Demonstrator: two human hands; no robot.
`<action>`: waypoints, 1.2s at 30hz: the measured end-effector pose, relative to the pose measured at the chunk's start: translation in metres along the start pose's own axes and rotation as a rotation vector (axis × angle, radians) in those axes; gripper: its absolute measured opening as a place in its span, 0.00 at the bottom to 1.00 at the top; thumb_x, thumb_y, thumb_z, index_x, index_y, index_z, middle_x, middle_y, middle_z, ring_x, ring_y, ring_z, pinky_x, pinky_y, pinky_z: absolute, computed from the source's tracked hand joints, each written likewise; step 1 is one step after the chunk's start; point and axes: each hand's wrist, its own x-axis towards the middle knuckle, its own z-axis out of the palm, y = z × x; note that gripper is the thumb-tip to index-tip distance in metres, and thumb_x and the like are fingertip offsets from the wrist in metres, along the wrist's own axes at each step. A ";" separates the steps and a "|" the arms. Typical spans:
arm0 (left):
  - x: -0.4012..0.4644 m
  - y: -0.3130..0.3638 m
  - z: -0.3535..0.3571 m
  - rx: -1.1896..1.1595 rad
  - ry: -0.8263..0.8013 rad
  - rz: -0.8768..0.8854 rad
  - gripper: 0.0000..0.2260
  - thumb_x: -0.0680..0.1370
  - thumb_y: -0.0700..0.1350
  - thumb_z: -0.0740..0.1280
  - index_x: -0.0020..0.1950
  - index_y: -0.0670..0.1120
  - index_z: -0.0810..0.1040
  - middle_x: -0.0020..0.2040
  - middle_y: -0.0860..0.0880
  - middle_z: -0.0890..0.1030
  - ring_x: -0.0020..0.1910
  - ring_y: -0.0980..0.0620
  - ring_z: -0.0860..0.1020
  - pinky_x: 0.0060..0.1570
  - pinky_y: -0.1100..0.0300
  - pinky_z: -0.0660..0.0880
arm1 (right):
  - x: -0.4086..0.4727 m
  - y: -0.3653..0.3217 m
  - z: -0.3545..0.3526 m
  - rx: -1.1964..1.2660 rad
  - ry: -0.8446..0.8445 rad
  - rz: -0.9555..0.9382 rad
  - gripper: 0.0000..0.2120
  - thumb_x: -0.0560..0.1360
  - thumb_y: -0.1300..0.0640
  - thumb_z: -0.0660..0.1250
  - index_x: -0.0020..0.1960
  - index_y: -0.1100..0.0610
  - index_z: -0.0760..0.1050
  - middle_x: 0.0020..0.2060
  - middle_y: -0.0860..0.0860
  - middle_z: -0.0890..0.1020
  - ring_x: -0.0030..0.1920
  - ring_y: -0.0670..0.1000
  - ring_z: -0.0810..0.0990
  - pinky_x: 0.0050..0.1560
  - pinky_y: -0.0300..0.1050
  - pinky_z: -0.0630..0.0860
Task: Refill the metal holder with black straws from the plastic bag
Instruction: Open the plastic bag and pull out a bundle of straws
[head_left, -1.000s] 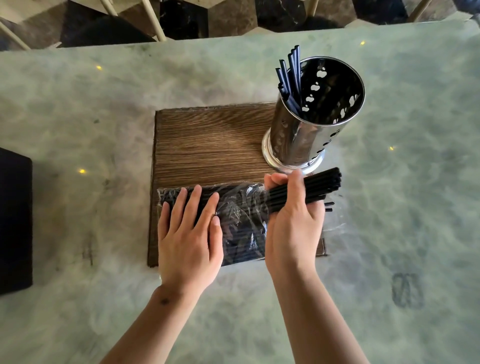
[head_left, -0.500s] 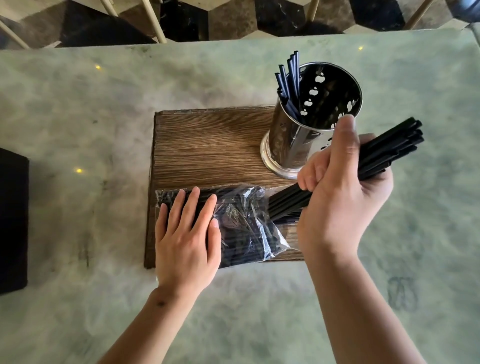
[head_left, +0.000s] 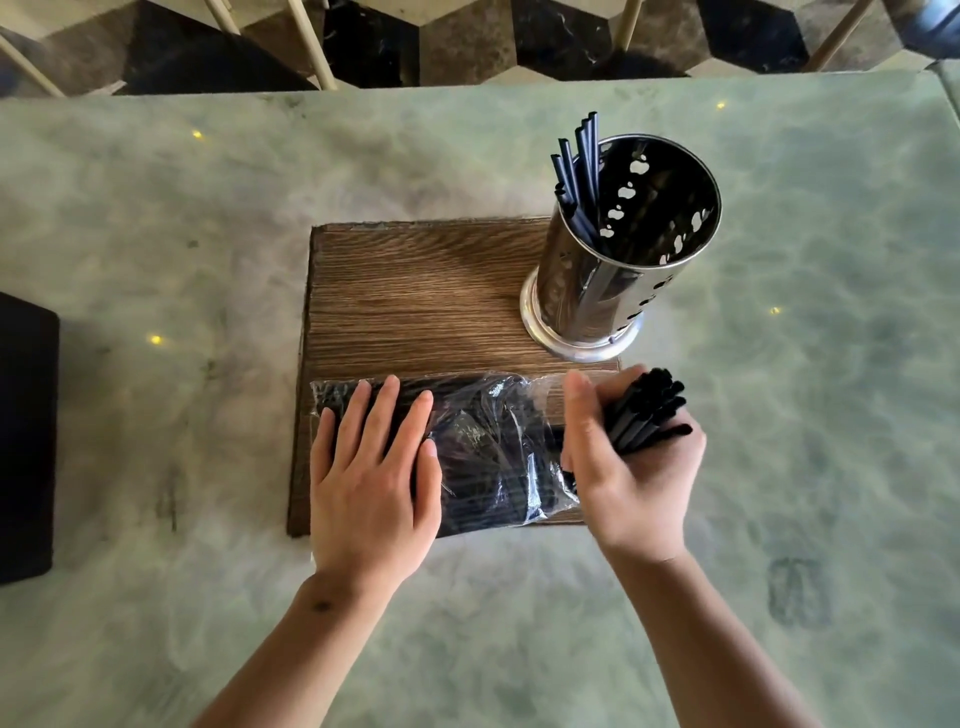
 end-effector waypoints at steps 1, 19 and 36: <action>0.000 0.000 0.000 0.000 -0.003 -0.001 0.21 0.87 0.53 0.52 0.76 0.51 0.74 0.78 0.45 0.73 0.80 0.43 0.67 0.80 0.41 0.59 | -0.003 0.003 0.001 -0.014 0.001 0.014 0.32 0.78 0.42 0.70 0.32 0.68 0.67 0.23 0.64 0.70 0.24 0.63 0.69 0.27 0.58 0.67; -0.001 0.003 -0.002 0.029 -0.075 -0.004 0.23 0.87 0.54 0.50 0.78 0.49 0.72 0.80 0.43 0.71 0.81 0.40 0.65 0.79 0.38 0.60 | 0.016 0.000 0.006 -0.371 -0.357 -0.056 0.18 0.77 0.47 0.67 0.32 0.44 0.63 0.24 0.43 0.69 0.25 0.44 0.64 0.28 0.33 0.60; 0.002 0.005 -0.005 0.002 -0.102 -0.007 0.23 0.87 0.54 0.50 0.77 0.49 0.74 0.79 0.43 0.72 0.79 0.39 0.67 0.78 0.36 0.62 | 0.121 -0.115 0.011 -0.271 -0.134 -0.807 0.14 0.78 0.67 0.70 0.37 0.60 0.70 0.30 0.52 0.71 0.30 0.49 0.67 0.31 0.42 0.67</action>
